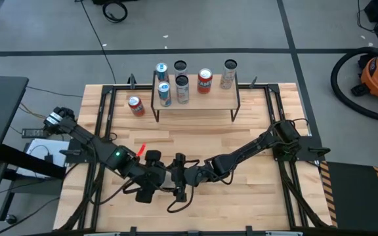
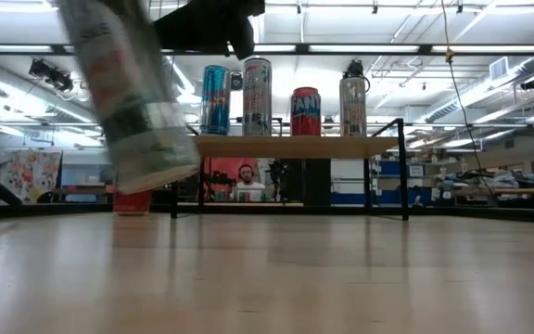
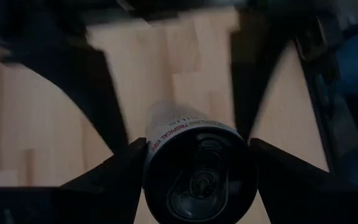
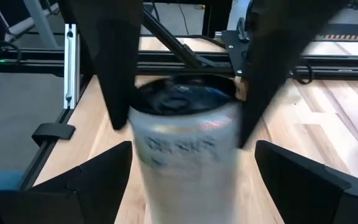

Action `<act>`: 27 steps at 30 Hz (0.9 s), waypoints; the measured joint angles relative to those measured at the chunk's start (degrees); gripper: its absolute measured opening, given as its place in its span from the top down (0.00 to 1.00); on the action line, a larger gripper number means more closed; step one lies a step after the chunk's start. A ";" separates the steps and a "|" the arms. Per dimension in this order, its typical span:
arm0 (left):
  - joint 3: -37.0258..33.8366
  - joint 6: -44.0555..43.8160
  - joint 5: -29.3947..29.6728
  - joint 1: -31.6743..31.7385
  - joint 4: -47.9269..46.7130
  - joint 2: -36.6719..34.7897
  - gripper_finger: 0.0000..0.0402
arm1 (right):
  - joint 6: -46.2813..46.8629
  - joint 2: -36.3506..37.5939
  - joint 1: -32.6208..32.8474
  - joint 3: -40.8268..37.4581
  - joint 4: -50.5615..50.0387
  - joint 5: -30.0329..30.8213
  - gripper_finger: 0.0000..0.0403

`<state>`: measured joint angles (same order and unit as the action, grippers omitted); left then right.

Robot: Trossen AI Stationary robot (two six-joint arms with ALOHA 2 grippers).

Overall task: Place canned beverage on shelf
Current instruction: Put the white yellow soda can on the shelf aligned with the other white yellow soda can

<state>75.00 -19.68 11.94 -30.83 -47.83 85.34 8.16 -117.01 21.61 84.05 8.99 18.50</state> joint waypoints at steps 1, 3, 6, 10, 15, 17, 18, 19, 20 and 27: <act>0.02 0.13 0.50 0.39 0.55 0.00 0.36 | 0.37 0.00 -0.02 0.00 -0.01 -0.01 0.13; 0.02 1.26 0.62 1.06 1.45 0.00 0.36 | 0.88 0.00 -0.04 0.00 -0.15 0.05 0.13; 0.03 3.46 0.48 1.53 3.85 0.00 0.36 | 1.11 0.00 -0.05 0.00 -1.00 0.33 0.13; 0.09 4.00 0.38 1.90 3.71 0.00 0.36 | 3.44 0.00 0.00 0.00 -4.68 1.32 0.16; 0.09 3.89 0.45 1.94 3.74 0.00 0.36 | 5.04 0.00 -0.07 0.00 -6.59 1.30 0.27; 0.09 3.66 0.38 2.10 3.70 0.00 0.36 | 4.96 -0.04 -0.02 0.00 -6.28 1.15 0.32; 0.09 3.61 0.32 2.14 3.62 -0.04 0.36 | 4.96 -0.04 -0.02 0.00 -6.11 1.11 0.35; 0.09 3.52 0.29 2.15 3.53 -0.07 0.36 | 4.97 -0.04 -0.02 0.00 -6.05 1.07 0.35; 0.09 3.42 0.29 2.16 3.50 -0.07 0.36 | 5.04 -0.07 -0.02 -0.02 -6.05 1.00 0.35; 0.09 3.62 0.18 2.16 3.50 -0.07 0.29 | 6.14 -0.09 0.06 -0.02 -5.86 0.88 0.35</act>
<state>75.09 -16.05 12.12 -28.67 -44.34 85.27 14.30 -117.10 21.66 84.03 3.13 19.38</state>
